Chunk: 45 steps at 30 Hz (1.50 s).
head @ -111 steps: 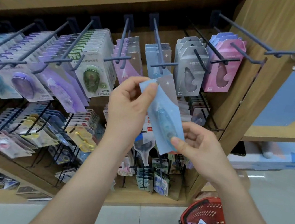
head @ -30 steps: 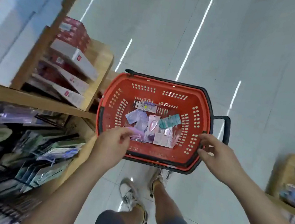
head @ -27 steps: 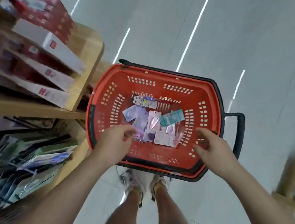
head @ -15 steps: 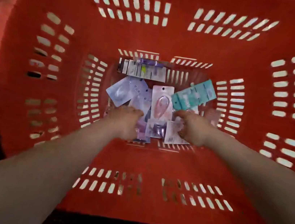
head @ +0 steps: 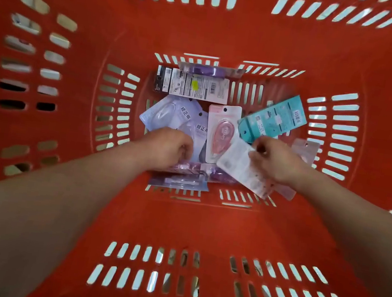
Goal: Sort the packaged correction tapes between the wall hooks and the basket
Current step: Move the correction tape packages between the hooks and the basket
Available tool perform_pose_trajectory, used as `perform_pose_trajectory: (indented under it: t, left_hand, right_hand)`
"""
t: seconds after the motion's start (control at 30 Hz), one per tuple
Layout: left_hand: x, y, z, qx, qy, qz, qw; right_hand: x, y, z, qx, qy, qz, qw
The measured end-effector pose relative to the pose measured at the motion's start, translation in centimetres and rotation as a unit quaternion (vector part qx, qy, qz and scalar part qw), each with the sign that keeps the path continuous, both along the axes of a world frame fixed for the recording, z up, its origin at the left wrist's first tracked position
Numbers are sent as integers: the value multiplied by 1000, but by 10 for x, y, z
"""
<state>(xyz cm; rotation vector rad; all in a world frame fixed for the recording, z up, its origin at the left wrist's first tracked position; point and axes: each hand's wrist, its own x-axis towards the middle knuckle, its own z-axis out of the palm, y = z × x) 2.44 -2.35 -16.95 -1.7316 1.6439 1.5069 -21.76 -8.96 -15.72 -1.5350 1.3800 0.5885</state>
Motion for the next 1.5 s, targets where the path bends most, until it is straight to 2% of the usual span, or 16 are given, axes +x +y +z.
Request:
perform_pose_trajectory:
  t: [0.1, 0.2, 0.4, 0.47, 0.53, 0.63, 0.77, 0.83, 0.93, 1.0, 1.07, 1.17, 1.27, 1.37, 1.43, 1.5]
  left_hand:
    - [-1, -1, 6, 102, 41, 11, 994]
    - [0, 11, -5, 25, -58, -148, 987]
    - [-9, 7, -2, -40, -148, -198, 968]
    - [1, -8, 12, -10, -103, -78, 992]
    - [13, -23, 29, 47, 7, 182, 982]
    - [1, -30, 47, 58, 189, 476, 857]
    - [-57, -31, 48, 115, 270, 582, 758]
    - [-77, -31, 50, 180, 274, 541, 774]
    - [-91, -25, 28, 178, 250, 429, 850]
    - [-92, -20, 9, 110, 176, 297, 932]
    - [-97, -9, -6, -16, 24, 64, 998]
    - [-112, 5, -11, -146, -101, -144, 974]
    - [-114, 2, -13, -144, -148, -149, 967]
    - [-104, -1, 1, -122, -116, -197, 966]
    - [-89, 6, 16, -117, -101, -164, 974]
    - [-67, 11, 37, -122, -81, -26, 989]
  right_hand:
    - [6, -8, 5, -37, -5, -148, 988]
    - [12, -11, 4, -49, -12, -198, 979]
    - [15, 1, 0, -14, -96, -251, 963]
    - [12, 3, 2, -30, -122, -264, 956]
    - [13, 3, 5, -52, -121, -265, 955]
    - [23, 0, 13, -33, -149, -342, 927]
    - [34, -8, 24, 50, -221, -444, 867]
    - [26, -5, 20, 46, -199, -462, 863]
    - [8, 3, 12, -5, -149, -402, 904]
    - [-1, 2, 8, -34, -151, -402, 902]
    - [-8, -4, 7, -68, -154, -413, 895]
    - [-13, -9, 8, -99, -141, -384, 907]
    - [-14, -12, 15, -105, -138, -341, 924]
    - [-15, -13, 30, -108, -152, -326, 927]
    - [-15, -14, 46, -105, -170, -327, 923]
    - [-17, -14, 63, -88, -187, -334, 919]
